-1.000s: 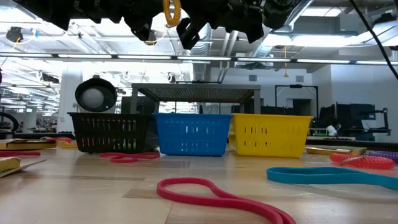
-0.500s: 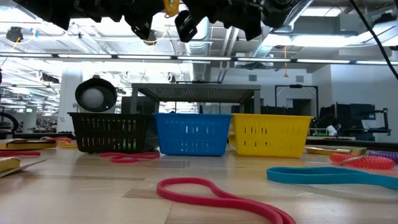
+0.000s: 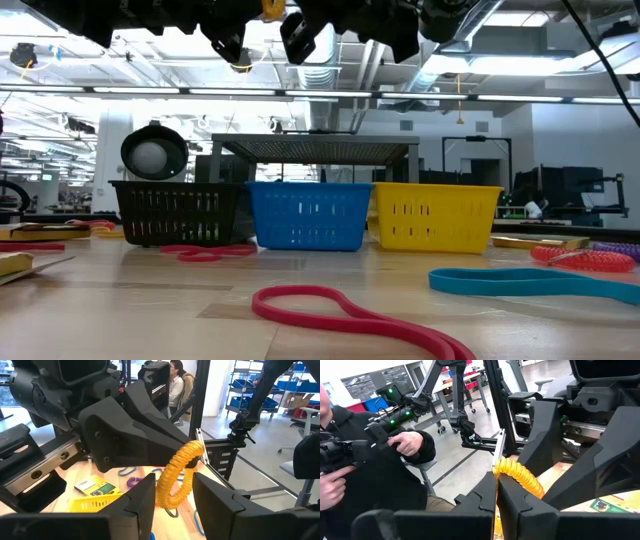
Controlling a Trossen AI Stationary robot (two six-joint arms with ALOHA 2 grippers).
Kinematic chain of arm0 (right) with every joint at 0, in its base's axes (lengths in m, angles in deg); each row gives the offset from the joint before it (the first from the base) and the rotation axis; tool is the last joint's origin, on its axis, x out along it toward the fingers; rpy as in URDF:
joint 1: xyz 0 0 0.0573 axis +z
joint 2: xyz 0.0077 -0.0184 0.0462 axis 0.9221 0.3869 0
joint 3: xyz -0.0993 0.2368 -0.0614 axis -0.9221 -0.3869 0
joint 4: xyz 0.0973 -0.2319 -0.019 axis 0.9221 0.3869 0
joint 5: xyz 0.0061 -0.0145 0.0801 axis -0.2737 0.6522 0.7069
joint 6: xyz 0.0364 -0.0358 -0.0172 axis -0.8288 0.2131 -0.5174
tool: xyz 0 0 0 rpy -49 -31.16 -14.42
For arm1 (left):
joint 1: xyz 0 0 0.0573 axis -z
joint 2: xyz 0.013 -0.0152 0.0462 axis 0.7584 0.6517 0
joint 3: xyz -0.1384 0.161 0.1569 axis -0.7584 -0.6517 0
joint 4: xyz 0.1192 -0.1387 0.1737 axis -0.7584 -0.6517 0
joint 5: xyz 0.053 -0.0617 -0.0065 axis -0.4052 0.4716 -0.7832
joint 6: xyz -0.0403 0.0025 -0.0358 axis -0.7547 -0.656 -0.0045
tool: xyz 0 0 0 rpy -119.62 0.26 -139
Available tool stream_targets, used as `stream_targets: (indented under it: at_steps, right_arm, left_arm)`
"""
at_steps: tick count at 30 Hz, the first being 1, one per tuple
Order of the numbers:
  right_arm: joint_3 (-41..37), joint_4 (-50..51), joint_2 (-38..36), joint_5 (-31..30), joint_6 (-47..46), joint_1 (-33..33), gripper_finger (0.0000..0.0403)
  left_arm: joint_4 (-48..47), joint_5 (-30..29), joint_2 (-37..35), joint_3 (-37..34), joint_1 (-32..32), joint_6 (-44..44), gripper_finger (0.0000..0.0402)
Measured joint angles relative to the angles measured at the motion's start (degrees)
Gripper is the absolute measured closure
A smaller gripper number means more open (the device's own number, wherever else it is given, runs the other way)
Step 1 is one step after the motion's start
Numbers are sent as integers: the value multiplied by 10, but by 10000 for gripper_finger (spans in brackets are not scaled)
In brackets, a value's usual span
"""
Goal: Pick & Place Office Desk Supplies
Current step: Put the yellow spring keychain into the black basket
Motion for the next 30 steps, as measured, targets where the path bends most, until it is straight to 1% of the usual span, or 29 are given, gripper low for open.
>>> stream_targets:
  at_steps: [11,14,18,21,25,30]
  right_arm:
    - [0,0,0,0,2,0,402]
    - [0,0,0,0,5,0,402]
    - [0,-2,0,-16,15,3,394]
    - [0,-2,0,-16,15,3,374]
    - [0,5,0,-7,6,2,335]
    - [0,5,0,18,6,1,265]
  left_arm:
    - [8,0,0,0,0,0,374]
    - [8,0,0,0,0,0,385]
    - [8,-1,0,0,0,10,384]
    - [7,0,0,0,0,11,385]
    - [4,0,0,0,0,11,388]
    - [4,0,0,0,0,15,387]
